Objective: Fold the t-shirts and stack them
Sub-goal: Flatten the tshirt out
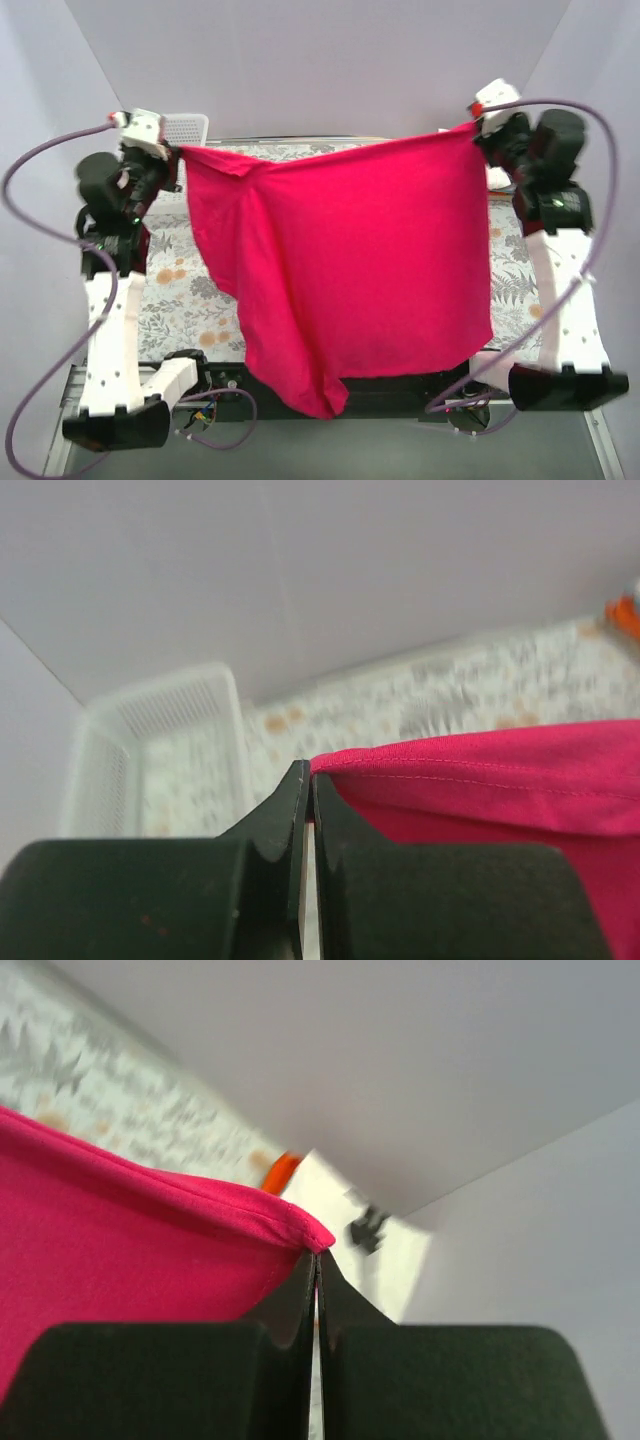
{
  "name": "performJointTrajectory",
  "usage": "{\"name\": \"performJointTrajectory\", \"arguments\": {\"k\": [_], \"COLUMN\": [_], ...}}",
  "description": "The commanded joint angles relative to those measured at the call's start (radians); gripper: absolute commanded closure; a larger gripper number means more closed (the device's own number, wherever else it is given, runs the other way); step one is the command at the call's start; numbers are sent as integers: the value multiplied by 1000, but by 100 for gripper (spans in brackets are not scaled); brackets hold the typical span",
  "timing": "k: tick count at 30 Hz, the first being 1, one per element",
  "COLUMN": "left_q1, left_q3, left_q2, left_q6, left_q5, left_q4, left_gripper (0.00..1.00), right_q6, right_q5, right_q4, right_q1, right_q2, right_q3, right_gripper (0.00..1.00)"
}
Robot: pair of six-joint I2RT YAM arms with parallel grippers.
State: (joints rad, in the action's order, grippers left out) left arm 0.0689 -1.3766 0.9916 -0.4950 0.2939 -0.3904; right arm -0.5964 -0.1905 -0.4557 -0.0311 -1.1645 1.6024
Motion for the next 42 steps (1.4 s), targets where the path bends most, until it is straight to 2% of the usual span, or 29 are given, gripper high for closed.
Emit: {"name": "performJointTrajectory", "arguments": {"k": [1, 4, 5, 7, 8, 11, 12, 15, 18, 22, 23, 25, 26, 27, 28, 29, 31, 32, 33, 35, 36, 37, 38, 39, 42], "left_q1": [6, 0, -4, -18, -26, -47, -55, -85, -92, -93, -93, -92, -92, -92, -92, -92, -92, -90, -90, -90, -90, -90, -90, -90, -90], "left_q3": [132, 252, 284, 281, 272, 188, 136, 35, -140, -411, -552, -709, -845, -908, -941, -919, -821, -744, -608, -466, -407, -292, -247, -196, -37], "left_q2": [54, 132, 206, 302, 402, 563, 667, 842, 976, 1246, 1297, 1378, 1447, 1467, 1475, 1439, 1345, 1229, 1170, 1049, 950, 899, 859, 823, 713], "left_q6": [42, 36, 35, 33, 21, -13, -20, -51, -80, -109, -111, -113, -111, -111, -112, -114, -112, -112, -111, -111, -116, -116, -109, -100, -70], "left_q5": [74, 96, 84, 73, 56, 37, 12, -45, -96, -196, -202, -196, -181, -165, -150, -121, -98, -84, -55, -26, -7, 16, 36, 48, 71], "left_q4": [13, 86, 111, 148, 157, 180, 183, 186, 170, 118, 95, -8, -48, -126, -155, -169, -162, -153, -131, -122, -125, -133, -148, -183, -253], "left_gripper": [100, 100, 100, 100, 100, 100, 100, 100, 100, 100, 100, 98, 93, 84, 75, 55, 50, 50, 50, 53, 58, 62, 65, 76, 89], "right_q6": [-46, -52, -52, -48, -42, -26, -26, -28, -23, 9, 17, 44, 56, 67, 73, 85, 90, 86, 86, 87, 81, 80, 75, 66, 52], "right_q5": [-4, -1, 9, 22, 37, 88, 103, 154, 186, 304, 328, 335, 327, 321, 307, 277, 240, 199, 165, 122, 79, 62, 47, 27, 2], "right_q4": [72, 135, 144, 184, 193, 235, 244, 276, 293, 269, 244, 149, 115, 88, 45, 34, 6, -12, -26, -96, -118, -147, -190, -213, -259], "right_q1": [-44, -78, -85, -96, -95, -95, -96, -95, -96, -98, -98, -101, -99, -101, -101, -99, -99, -99, -101, -101, -99, -101, -101, -102, -104], "right_q2": [-99, -205, -242, -367, -414, -584, -621, -747, -852, -1021, -1049, -1107, -1115, -1115, -1085, -1057, -947, -910, -873, -779, -753, -717, -701, -686, -649], "right_q3": [-189, -281, -289, -286, -273, -199, -179, -78, 34, 230, 275, 405, 434, 459, 455, 430, 337, 306, 274, 184, 151, 127, 102, 46, -57], "right_gripper": [99, 99, 99, 99, 99, 99, 99, 99, 99, 99, 99, 97, 73, 63, 59, 54, 52, 52, 52, 56, 58, 64, 67, 70, 78]}}
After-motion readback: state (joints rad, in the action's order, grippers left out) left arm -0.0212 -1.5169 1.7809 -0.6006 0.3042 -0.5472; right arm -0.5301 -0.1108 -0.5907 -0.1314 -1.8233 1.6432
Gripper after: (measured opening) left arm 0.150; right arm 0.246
